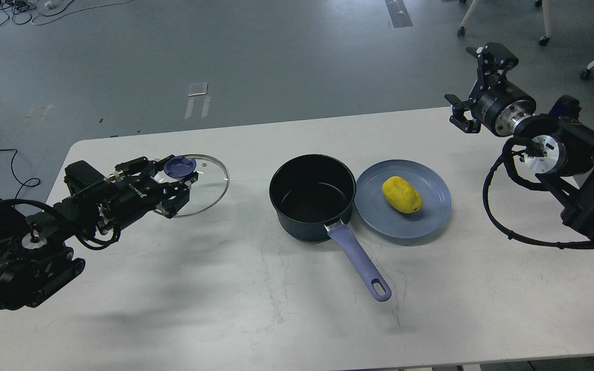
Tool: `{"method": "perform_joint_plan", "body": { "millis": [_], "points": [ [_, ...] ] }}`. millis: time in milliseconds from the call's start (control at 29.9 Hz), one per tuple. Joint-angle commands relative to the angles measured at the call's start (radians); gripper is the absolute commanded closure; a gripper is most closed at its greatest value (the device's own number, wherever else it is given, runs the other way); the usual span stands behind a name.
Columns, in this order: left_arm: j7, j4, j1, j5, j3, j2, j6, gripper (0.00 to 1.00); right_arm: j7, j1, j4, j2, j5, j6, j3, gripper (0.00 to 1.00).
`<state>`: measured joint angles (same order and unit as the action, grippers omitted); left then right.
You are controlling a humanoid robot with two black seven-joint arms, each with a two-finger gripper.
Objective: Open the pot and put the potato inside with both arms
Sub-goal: 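Lift the lid off the saucepan and carry it toward the robot, then lower the glass lid onto the table and release it with left gripper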
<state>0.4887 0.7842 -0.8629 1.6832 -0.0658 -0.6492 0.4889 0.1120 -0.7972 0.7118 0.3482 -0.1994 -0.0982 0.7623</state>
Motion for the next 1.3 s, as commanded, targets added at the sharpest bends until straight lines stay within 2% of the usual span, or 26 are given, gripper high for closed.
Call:
{"method": "perform_joint_plan", "body": {
  "millis": [0,1271],
  "points": [
    [0.000,0.000,0.010,-0.016,0.000,-0.003,0.000,0.68,0.000,-0.005,0.000,0.000,0.000,0.000,0.000,0.00],
    [0.000,-0.072,0.085,-0.016,-0.008,0.077,0.000,0.66,-0.002,-0.034,0.003,0.009,0.000,0.000,0.000,0.00]
  ]
}}
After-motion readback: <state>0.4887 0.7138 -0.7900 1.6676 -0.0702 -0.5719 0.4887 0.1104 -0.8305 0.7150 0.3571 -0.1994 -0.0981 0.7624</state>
